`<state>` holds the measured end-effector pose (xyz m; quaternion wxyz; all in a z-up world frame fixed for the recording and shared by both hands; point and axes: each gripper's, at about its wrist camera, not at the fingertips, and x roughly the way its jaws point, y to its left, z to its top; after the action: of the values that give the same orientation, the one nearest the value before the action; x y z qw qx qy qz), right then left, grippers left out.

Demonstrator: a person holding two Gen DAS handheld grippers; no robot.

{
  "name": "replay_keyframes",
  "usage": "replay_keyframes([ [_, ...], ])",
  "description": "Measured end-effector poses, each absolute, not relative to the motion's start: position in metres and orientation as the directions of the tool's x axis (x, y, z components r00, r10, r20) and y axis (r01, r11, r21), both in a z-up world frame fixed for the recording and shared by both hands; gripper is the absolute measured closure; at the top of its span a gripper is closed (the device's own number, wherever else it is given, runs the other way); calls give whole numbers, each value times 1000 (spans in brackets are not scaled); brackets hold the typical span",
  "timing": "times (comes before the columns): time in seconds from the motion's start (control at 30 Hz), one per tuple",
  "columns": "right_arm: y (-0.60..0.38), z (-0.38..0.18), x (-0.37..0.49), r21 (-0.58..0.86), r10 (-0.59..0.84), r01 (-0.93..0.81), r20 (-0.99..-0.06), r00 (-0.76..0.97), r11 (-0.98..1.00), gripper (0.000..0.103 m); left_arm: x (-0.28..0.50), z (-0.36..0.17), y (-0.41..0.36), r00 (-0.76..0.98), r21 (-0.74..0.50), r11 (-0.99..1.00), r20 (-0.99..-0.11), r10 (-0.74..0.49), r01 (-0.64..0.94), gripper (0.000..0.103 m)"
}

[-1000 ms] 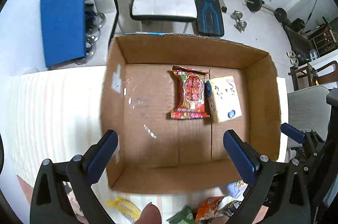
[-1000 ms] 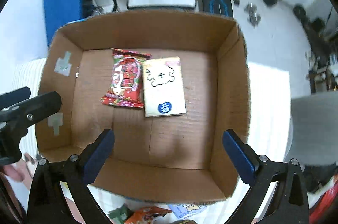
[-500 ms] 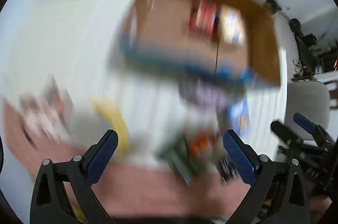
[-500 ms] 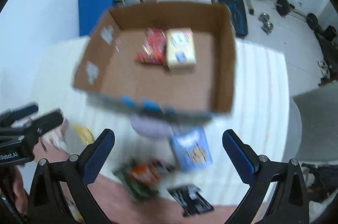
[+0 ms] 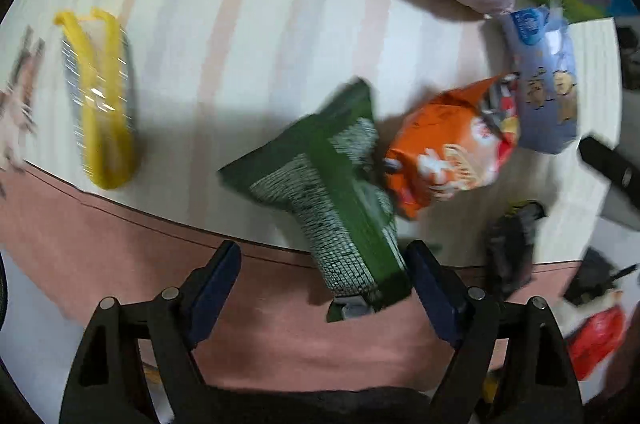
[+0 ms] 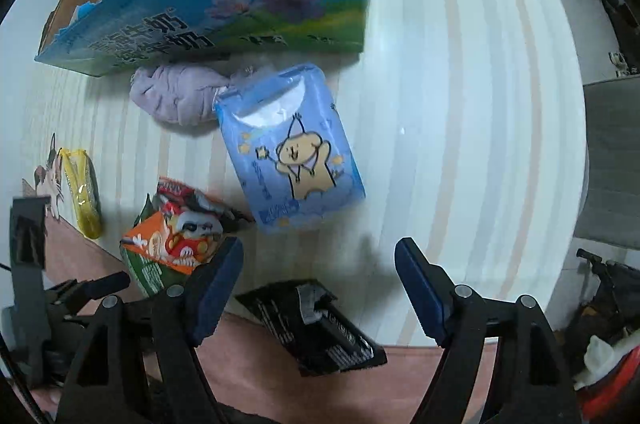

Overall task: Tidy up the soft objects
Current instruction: 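Close left gripper on green snack bag while right gripper grasps blue tissue pack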

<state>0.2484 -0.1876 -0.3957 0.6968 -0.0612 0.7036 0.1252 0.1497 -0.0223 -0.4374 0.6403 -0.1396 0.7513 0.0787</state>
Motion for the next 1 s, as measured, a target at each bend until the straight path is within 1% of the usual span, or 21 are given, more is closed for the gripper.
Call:
replay_keyframes([
  [0.07, -182, -401, 255, 71, 70, -272, -997, -13, 960, 22, 146, -436, -21, -140, 8, 962, -990, -31, -271, 19],
  [0.1, -180, -403, 259, 65, 64, -273, -998, -13, 960, 22, 144, -437, -19, -142, 12, 964, -990, -27, -266, 19],
  [0.33, -163, -431, 279, 67, 57, -261, -997, -46, 963, 22, 136, -445, -1, -131, -85, 937, -982, -136, -338, 19],
  [0.37, -162, -434, 280, 78, 67, -254, -996, -53, 964, 22, 137, -446, 0, -122, -90, 936, -983, -138, -339, 23],
  [0.4, -163, -436, 279, 85, 73, -246, -996, -58, 966, 23, 138, -447, 3, -110, -100, 936, -983, -145, -336, 35],
  [0.43, -164, -437, 279, 85, 73, -242, -996, -56, 967, 25, 140, -446, 4, -108, -104, 937, -983, -148, -333, 43],
  [0.47, -164, -436, 277, 96, 85, -236, -995, -55, 967, 32, 141, -448, 4, -111, -97, 940, -984, -140, -328, 57],
  [0.5, -166, -435, 275, 103, 91, -231, -994, -61, 968, 34, 149, -447, 9, -112, -92, 942, -984, -135, -323, 65],
  [0.57, -169, -437, 266, 91, 69, -218, -992, -108, 972, 36, 151, -449, 13, -108, -78, 949, -987, -116, -305, 65],
  [0.63, -173, -437, 254, 109, 78, -215, -986, -150, 970, 36, 152, -448, 18, -102, -69, 951, -989, -104, -300, 65],
  [0.7, -176, -434, 247, 104, 73, -214, -986, -148, 971, 35, 154, -450, 23, -103, -73, 949, -989, -109, -307, 63],
  [0.8, -177, -427, 248, 93, 71, -207, -992, -108, 974, 27, 158, -453, 36, -112, -91, 942, -985, -133, -323, 64],
  [0.9, -173, -428, 255, 92, 74, -192, -992, -100, 977, 26, 165, -453, 41, -102, -80, 946, -988, -117, -314, 67],
  [1.0, -170, -439, 266, 62, 40, -190, -992, -116, 980, 27, 171, -444, 43, -91, -57, 954, -992, -87, -295, 71],
])
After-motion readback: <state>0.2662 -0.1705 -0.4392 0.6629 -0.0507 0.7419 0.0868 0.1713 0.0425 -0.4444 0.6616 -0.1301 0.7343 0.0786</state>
